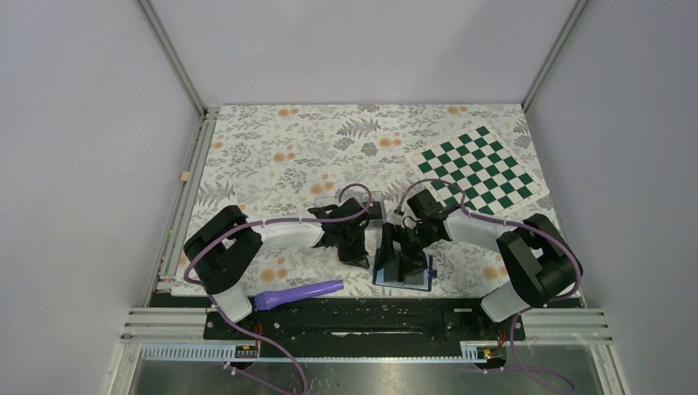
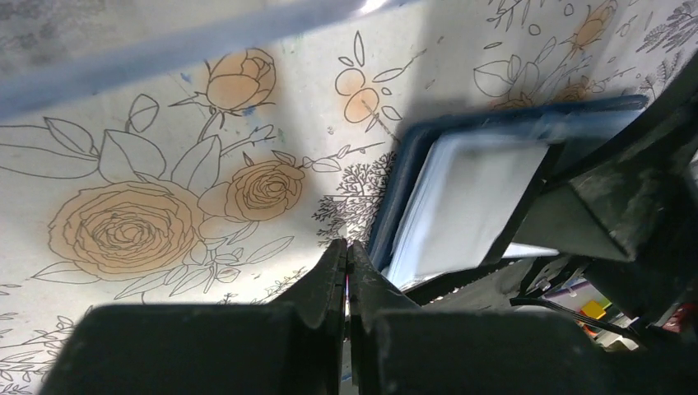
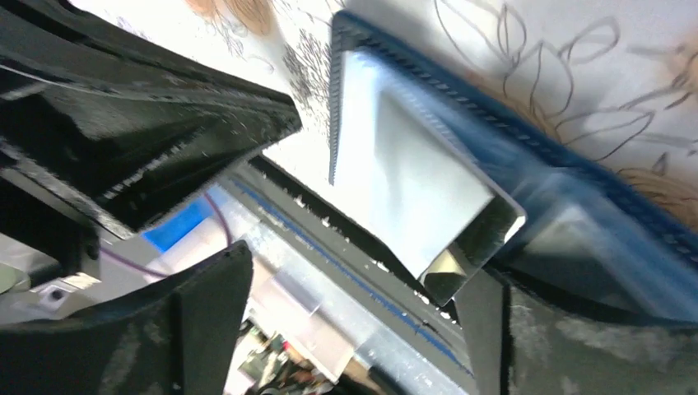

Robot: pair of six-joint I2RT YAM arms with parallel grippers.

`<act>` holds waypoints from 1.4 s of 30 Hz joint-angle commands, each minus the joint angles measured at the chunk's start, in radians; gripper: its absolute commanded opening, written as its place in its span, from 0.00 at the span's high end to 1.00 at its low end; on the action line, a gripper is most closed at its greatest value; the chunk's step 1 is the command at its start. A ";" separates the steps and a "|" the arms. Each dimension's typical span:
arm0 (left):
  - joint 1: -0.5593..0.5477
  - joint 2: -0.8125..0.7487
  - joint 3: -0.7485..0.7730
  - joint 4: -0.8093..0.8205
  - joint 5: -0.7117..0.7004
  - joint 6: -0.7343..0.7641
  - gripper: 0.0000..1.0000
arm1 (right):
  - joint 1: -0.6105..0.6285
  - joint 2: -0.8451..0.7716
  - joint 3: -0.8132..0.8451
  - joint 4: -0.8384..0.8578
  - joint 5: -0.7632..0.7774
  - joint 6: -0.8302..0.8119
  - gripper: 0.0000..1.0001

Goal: Put the credit cards into the card holder
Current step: Insert the credit card into the card holder.

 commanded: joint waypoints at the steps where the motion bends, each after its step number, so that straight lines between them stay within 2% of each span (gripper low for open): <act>1: -0.004 -0.017 0.035 0.023 0.013 -0.001 1.00 | 0.013 -0.017 0.050 -0.112 0.117 -0.077 0.01; 9: -0.004 0.001 0.064 0.013 0.013 0.010 1.00 | 0.016 -0.032 0.057 -0.150 0.184 -0.103 0.02; 12: -0.005 0.001 0.064 0.013 0.008 0.010 1.00 | 0.017 -0.055 0.048 -0.151 0.194 -0.111 0.10; 14: -0.004 0.006 0.069 0.012 0.012 0.012 1.00 | 0.017 -0.053 0.055 -0.167 0.196 -0.124 0.20; 16: -0.004 0.008 0.073 0.011 0.012 0.013 1.00 | 0.016 -0.051 0.065 -0.185 0.201 -0.137 0.23; 17: -0.003 0.006 0.074 0.010 0.009 0.014 1.00 | 0.017 -0.058 0.069 -0.197 0.209 -0.140 0.21; 20: -0.003 -0.006 0.074 -0.002 -0.004 0.020 1.00 | 0.019 -0.089 0.082 -0.240 0.260 -0.153 0.03; 21: -0.003 -0.009 0.074 -0.006 -0.008 0.022 1.00 | 0.019 -0.101 0.086 -0.253 0.274 -0.158 0.01; 36: -0.002 -0.004 0.113 -0.008 -0.002 0.048 1.00 | 0.039 -0.227 0.180 -0.458 0.468 -0.207 0.00; 42: -0.007 0.007 0.111 0.023 0.023 0.040 1.00 | 0.040 -0.193 0.172 -0.444 0.527 -0.216 0.01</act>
